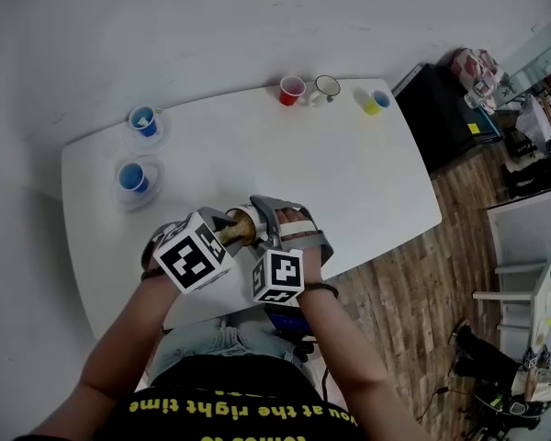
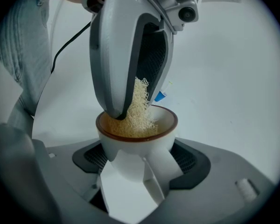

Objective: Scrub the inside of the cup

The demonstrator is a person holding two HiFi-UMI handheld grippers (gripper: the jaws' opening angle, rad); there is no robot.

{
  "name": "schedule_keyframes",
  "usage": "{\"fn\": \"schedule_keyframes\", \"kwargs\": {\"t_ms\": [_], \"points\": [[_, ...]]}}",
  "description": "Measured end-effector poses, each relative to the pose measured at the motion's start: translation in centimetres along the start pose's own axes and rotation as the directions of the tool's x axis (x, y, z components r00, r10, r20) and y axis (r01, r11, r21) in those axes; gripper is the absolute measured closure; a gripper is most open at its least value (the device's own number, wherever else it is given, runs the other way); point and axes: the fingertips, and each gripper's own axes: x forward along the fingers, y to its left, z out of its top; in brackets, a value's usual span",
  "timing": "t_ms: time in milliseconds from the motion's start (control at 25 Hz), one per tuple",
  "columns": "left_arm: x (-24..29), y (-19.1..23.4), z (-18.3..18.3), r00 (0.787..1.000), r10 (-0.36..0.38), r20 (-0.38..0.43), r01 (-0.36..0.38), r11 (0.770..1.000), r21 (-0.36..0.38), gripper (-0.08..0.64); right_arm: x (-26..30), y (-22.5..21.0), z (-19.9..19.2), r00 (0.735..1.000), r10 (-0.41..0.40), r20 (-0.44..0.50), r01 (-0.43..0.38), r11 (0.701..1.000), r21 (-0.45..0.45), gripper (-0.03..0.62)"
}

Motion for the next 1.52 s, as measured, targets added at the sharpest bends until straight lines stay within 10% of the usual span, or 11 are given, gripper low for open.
{"fn": "schedule_keyframes", "kwargs": {"t_ms": [440, 1080, 1360, 1520], "points": [[-1.6, 1.3, 1.2, 0.985, 0.046, 0.164, -0.031, 0.995, -0.093, 0.459, -0.6, -1.3, -0.3, 0.999, -0.017, 0.027, 0.014, 0.992, 0.126, 0.198], [-1.1, -1.0, 1.1, 0.995, -0.072, 0.076, 0.075, 0.997, -0.035, 0.46, -0.7, -0.2, -0.9, 1.0, 0.005, 0.019, -0.007, 0.991, 0.131, 0.198], [-1.0, 0.6, 1.5, 0.982, 0.015, 0.19, 0.008, 0.993, -0.118, 0.459, -1.0, -0.8, -0.9, 1.0, -0.008, 0.029, 0.003, 0.986, 0.165, 0.198], [-0.6, 0.4, 1.4, 0.989, 0.071, 0.126, -0.066, 0.997, -0.045, 0.459, -0.9, -0.7, -1.2, 1.0, -0.01, 0.005, 0.01, 0.992, 0.127, 0.198]]}}
